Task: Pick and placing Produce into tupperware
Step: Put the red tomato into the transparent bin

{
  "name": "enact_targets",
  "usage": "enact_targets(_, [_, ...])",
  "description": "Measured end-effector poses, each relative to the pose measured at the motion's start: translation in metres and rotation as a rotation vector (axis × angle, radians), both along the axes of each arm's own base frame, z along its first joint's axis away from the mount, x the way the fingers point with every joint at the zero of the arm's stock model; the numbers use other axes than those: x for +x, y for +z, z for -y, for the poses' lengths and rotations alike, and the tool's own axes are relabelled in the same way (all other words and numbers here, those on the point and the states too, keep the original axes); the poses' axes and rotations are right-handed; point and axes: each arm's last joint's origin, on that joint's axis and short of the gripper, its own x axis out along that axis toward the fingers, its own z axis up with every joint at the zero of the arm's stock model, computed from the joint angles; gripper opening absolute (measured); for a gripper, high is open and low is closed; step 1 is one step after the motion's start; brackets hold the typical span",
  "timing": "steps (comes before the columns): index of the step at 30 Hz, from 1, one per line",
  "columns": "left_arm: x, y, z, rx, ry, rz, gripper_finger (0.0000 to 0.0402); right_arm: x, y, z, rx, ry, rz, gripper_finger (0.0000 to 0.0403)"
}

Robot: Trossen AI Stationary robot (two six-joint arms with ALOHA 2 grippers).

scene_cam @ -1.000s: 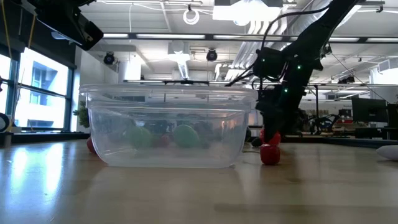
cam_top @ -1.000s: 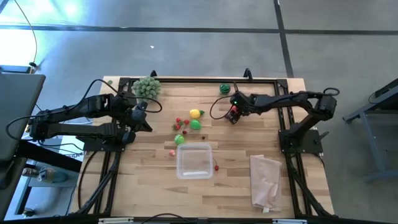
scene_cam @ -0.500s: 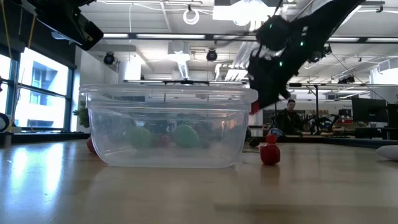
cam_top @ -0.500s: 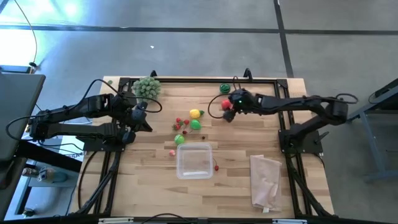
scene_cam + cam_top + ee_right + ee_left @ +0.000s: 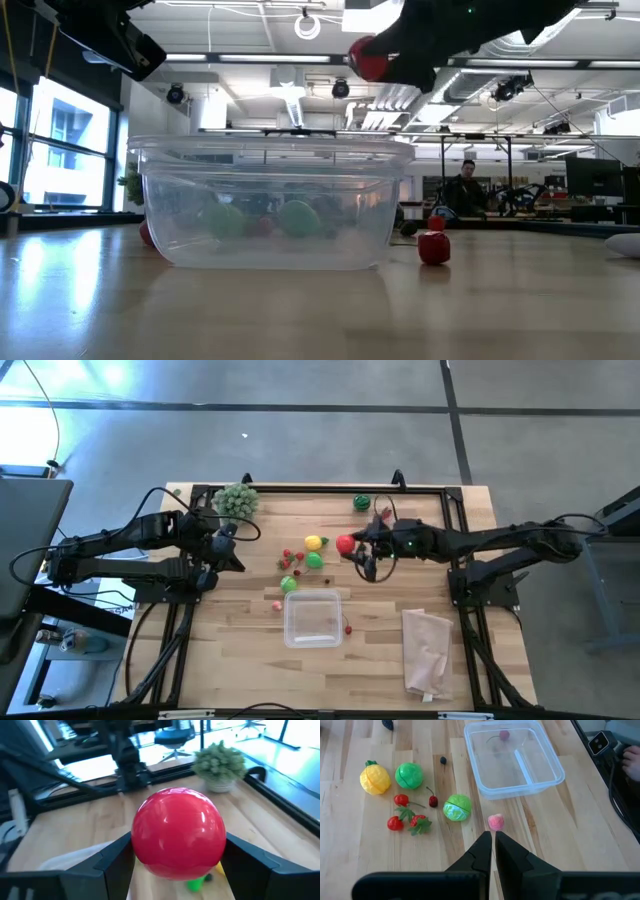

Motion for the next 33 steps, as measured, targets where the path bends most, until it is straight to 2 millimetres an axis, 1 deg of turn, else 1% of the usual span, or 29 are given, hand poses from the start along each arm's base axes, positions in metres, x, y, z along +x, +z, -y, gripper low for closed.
enact_targets(4, [0.000, 0.000, 0.000, 0.000, 0.000, 0.000, 0.0014, 0.011, 0.006, -0.014, -0.019, 0.055, -0.024, 0.0245])
enact_targets(9, [0.000, 0.000, 0.000, 0.000, 0.000, 0.000, 0.0014, 0.037, 0.011, -0.030, -0.075, 0.132, -0.108, 0.0245])
enact_targets(11, [0.000, 0.000, 0.000, 0.000, 0.000, 0.000, 0.0014, 0.049, 0.008, -0.037, -0.084, 0.156, -0.167, 0.0245])
enact_targets(15, [0.000, 0.000, 0.000, 0.000, 0.000, 0.000, 0.0014, 0.071, -0.008, -0.050, -0.090, 0.199, -0.285, 0.0245])
enact_targets(19, [0.000, 0.000, 0.000, 0.000, 0.000, 0.000, 0.0014, 0.088, -0.028, -0.067, -0.037, 0.248, -0.395, 0.0245])
enact_targets(24, [0.000, 0.000, 0.000, 0.000, 0.000, 0.000, 0.0014, 0.103, -0.057, -0.089, 0.005, 0.285, -0.541, 0.0245])
enact_targets(28, [0.000, 0.000, 0.000, 0.000, 0.000, 0.000, 0.0014, 0.112, -0.077, -0.105, 0.001, 0.311, -0.607, 0.0245])
enact_targets(33, [0.000, 0.000, 0.000, 0.000, 0.000, 0.000, 0.0014, 0.122, -0.092, -0.115, -0.011, 0.308, -0.662, 0.0245])
